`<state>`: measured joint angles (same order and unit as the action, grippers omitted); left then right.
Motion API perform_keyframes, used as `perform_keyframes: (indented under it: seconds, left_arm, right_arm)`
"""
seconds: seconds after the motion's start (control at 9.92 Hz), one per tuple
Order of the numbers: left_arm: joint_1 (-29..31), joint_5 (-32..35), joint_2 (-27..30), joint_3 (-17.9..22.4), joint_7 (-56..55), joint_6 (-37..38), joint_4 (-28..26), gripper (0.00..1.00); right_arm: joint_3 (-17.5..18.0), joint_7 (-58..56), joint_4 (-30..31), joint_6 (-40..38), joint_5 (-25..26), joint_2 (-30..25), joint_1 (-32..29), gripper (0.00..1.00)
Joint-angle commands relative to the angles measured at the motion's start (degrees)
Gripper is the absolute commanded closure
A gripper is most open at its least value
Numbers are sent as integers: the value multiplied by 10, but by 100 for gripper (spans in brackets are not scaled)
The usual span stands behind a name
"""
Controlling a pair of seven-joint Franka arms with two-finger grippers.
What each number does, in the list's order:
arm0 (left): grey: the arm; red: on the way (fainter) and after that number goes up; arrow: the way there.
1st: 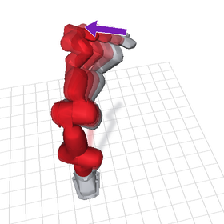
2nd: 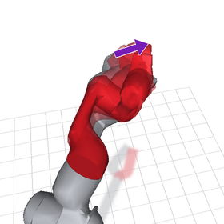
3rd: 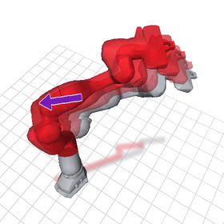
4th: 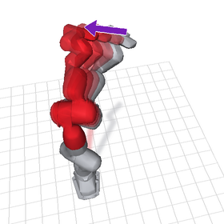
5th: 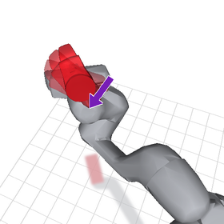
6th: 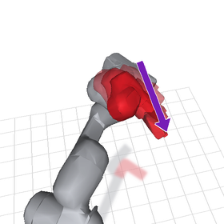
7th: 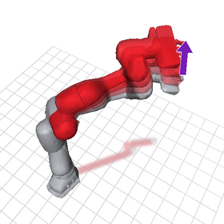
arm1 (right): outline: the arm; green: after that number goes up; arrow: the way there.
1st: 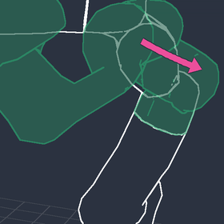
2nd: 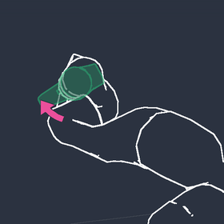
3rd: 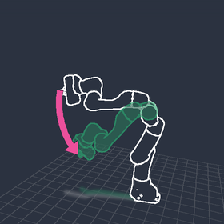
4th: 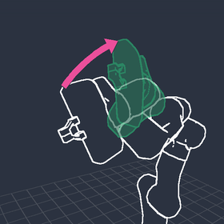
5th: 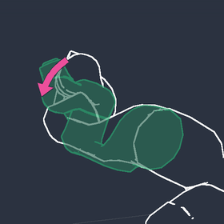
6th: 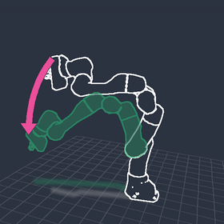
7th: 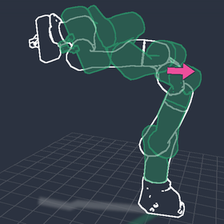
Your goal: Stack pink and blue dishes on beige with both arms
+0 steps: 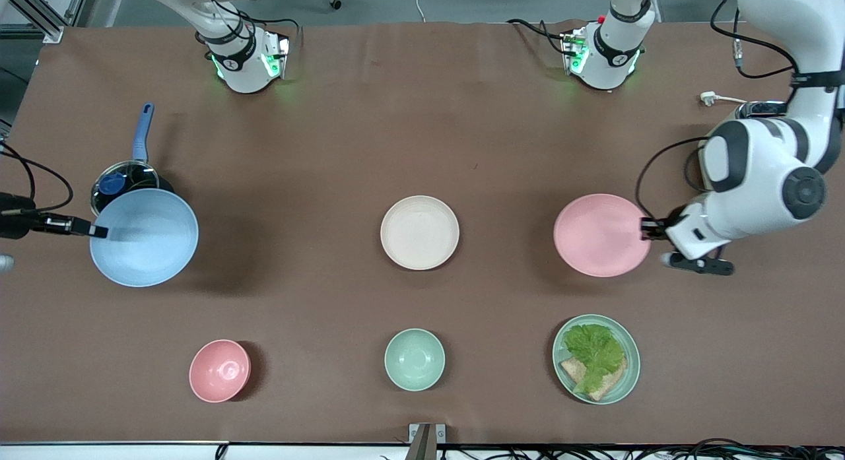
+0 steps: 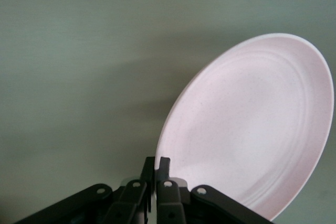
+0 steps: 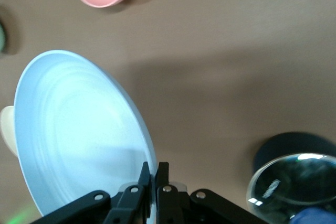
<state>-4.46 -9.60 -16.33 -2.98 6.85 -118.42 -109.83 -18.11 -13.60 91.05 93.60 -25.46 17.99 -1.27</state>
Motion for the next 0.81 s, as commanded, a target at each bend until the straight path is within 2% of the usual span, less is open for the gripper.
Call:
perform_keyframes:
  seconds: [0.0,0.2,0.3,0.5,0.71]
  left_arm:
    - [-3,-27,-39,-84,-85,-27,-7,100]
    - [-5,-25,-72,-159,-225,-106,1,99]
    - [-15,-17,-103,-184,-287,-130,17,99]
    - [-21,16,-120,-208,-370,-134,29,99]
    - [-55,28,-156,-218,-436,-181,36,99]
  right_arm:
    - [63,105,18,4,26,-32,7,99]
    - [120,174,20,8,27,-35,7,99]
    - [144,198,25,20,27,-35,8,99]
    - [191,254,47,49,27,-34,10,99]
    - [227,291,65,74,27,-33,10,99]
